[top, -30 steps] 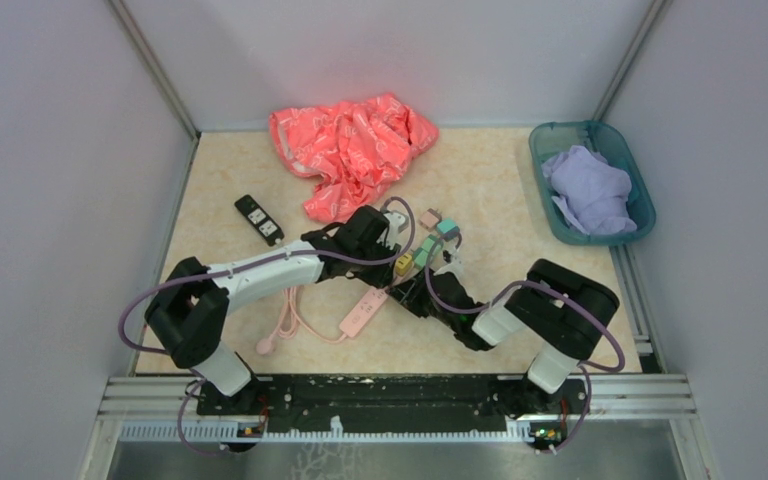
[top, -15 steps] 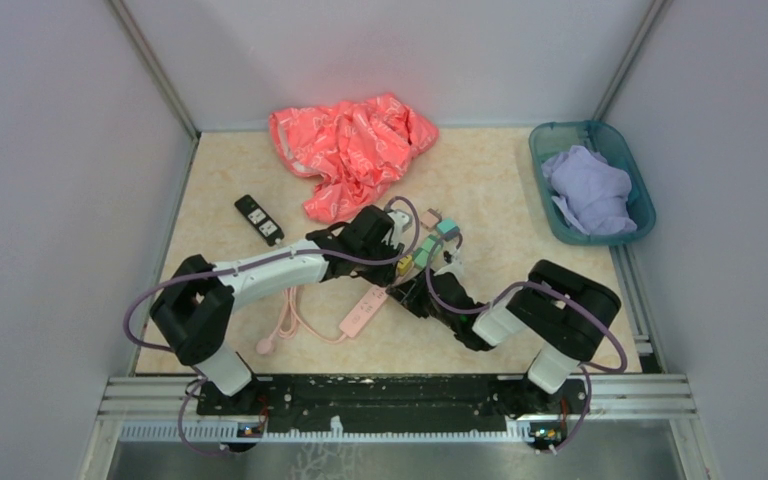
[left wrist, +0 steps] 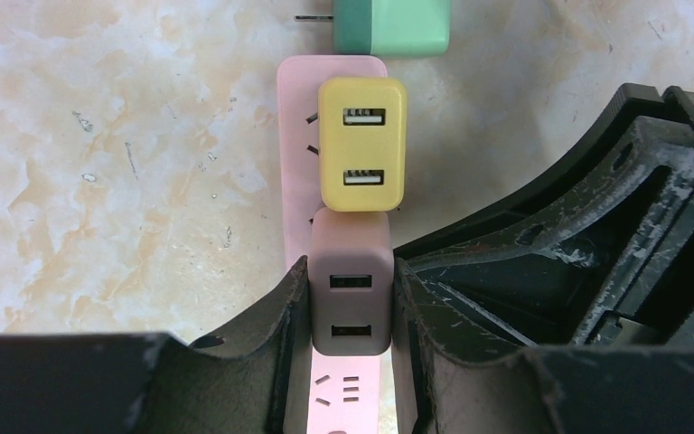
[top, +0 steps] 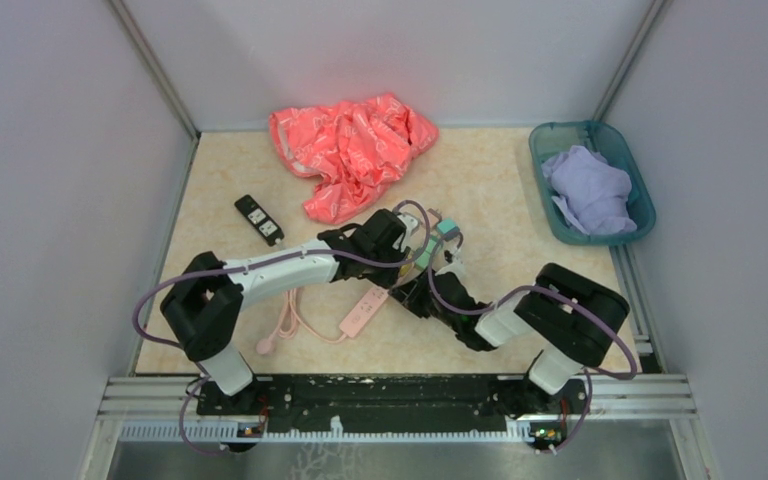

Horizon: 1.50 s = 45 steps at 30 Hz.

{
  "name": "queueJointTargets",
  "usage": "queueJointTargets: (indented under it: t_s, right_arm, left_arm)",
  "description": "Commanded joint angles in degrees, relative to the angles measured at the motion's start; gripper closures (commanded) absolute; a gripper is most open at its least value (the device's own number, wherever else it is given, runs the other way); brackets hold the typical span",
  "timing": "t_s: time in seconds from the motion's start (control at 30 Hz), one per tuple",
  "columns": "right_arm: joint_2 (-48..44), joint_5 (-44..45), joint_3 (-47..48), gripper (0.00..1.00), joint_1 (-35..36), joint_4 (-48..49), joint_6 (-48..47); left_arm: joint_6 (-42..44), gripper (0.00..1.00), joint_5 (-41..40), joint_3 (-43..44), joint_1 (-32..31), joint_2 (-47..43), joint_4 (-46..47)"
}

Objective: Insert the plug

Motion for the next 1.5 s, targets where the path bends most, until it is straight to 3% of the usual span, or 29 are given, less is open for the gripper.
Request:
queueJointTargets:
  t_s: [0.0, 0.17, 0.63, 0.9, 1.47]
  right_arm:
    - [-3.5, 2.2, -1.9, 0.83, 0.8, -4.4, -2.3]
    - [-7.5, 4.8, -3.0, 0.74, 0.8, -8.3, -3.2]
    - [-17.2, 12.3, -3.7, 0.70, 0.0, -18.5, -6.8]
    - [-19.9, 12.9, -5.4, 0.69, -0.9, -17.7, -7.8]
    - [-25.5, 13.7, -6.6, 0.69, -3.3, -18.8, -12.0]
  left_arm:
    - [0.4, 1.00, -2.9, 0.2, -0.6, 2.9, -2.8]
    - [-0.2, 1.00, -3.6, -0.9, -0.8, 3.7, -2.9]
    - [-1.8, 1.00, -4.7, -6.5, -1.6, 4.4, -0.6]
    - [-3.2, 1.00, -1.6, -10.5, -0.1, 2.6, 2.1]
    - [-4.7, 1.00, -7.1, -9.7, -4.2, 9.0, -1.9]
